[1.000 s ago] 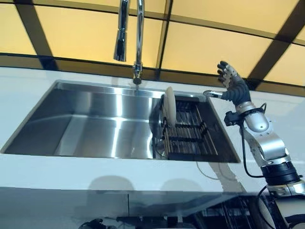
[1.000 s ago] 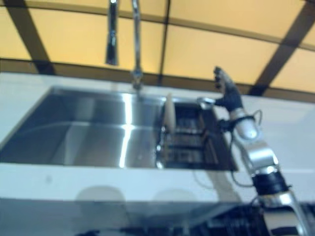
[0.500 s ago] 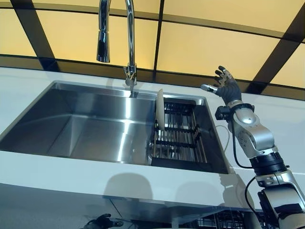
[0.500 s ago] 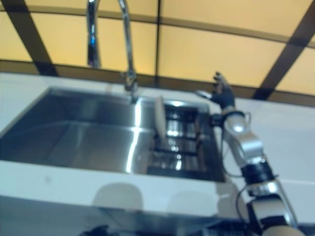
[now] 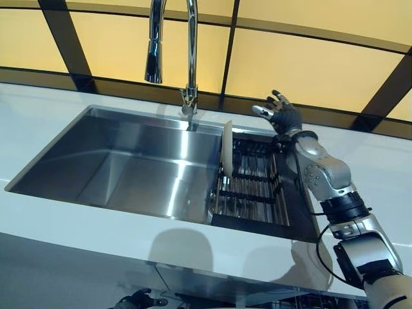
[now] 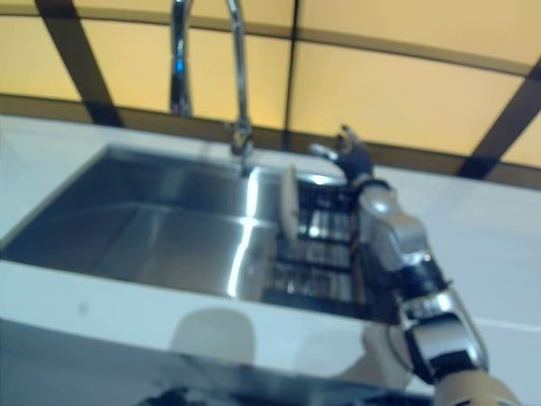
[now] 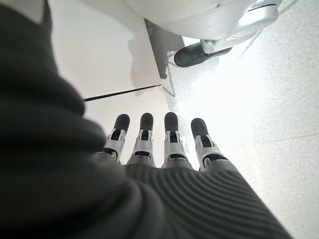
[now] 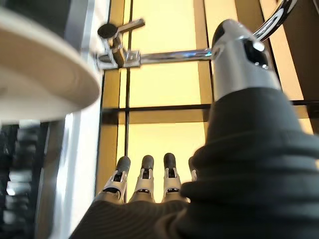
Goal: Take plates into dishwasher
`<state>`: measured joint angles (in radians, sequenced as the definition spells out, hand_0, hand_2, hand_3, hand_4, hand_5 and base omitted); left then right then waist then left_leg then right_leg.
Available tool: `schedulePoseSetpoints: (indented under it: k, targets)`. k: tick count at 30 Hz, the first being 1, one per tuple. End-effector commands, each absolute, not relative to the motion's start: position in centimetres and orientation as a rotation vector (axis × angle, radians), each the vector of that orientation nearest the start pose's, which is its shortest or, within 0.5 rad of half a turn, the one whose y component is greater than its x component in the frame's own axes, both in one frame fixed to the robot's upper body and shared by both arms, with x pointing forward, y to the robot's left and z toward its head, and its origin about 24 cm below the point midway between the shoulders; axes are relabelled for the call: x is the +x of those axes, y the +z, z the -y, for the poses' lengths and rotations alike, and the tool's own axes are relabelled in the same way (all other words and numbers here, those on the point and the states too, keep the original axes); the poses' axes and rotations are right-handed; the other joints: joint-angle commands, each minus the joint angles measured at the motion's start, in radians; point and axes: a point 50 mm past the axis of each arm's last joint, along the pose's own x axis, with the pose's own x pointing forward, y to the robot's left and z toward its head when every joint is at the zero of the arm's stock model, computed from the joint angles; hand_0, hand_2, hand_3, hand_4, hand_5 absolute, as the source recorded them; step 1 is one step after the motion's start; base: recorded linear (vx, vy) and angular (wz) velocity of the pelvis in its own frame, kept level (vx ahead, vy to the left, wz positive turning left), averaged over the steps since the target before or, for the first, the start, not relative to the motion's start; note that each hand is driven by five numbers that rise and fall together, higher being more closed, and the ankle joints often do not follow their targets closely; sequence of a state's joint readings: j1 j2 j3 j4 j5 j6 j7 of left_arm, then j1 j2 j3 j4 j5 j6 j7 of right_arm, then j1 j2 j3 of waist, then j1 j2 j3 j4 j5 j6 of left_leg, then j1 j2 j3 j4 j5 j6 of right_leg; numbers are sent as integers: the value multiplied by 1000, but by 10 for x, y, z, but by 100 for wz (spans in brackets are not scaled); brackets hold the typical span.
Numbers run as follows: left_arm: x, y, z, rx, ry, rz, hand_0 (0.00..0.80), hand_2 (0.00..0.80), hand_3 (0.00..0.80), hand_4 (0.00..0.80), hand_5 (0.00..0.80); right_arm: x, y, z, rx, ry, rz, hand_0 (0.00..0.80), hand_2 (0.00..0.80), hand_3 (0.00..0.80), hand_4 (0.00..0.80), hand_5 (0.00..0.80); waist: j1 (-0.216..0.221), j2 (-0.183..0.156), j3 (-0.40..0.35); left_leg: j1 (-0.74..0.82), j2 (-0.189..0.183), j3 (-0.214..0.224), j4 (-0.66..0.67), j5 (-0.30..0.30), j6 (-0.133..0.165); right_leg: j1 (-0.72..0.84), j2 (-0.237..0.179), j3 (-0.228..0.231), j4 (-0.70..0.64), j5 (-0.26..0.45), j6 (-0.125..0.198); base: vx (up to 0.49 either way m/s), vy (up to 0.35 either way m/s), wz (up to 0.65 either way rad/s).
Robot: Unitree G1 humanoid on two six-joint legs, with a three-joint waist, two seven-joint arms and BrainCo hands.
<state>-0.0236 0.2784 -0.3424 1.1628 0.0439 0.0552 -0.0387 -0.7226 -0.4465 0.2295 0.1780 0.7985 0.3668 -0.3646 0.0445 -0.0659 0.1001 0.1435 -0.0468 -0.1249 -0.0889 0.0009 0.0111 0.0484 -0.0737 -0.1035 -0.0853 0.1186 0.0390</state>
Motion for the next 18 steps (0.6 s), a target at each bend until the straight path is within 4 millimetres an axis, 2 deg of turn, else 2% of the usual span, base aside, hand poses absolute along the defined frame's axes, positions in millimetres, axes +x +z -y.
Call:
schedulePoseSetpoints:
  k: [1, 8, 18]
  targets:
    - [116, -158, -219, 486, -213, -1212, 0, 0, 0, 0, 0, 363, 209, 123, 231, 84, 59, 0, 0, 0, 0, 0, 33, 3, -47, -28, 8, 123, 3, -9, 0, 33, 1, 2, 11, -32, 26, 0, 32, -1]
    - [125, -158, -206, 473, -224, -1193, 0, 0, 0, 0, 0, 361, 208, 98, 203, -5, 58, 0, 0, 0, 0, 0, 38, 4, -43, -34, 5, 129, 7, -7, 3, 31, -2, 5, 11, -31, 27, -10, 41, 1]
    - [129, -157, -203, 471, -219, -1206, 0, 0, 0, 0, 0, 374, 200, 91, 100, -136, 14, 0, 0, 0, 0, 0, 62, 10, -37, -39, -5, 129, 10, -10, 14, 31, -18, -5, 23, -35, 34, -9, 52, 0]
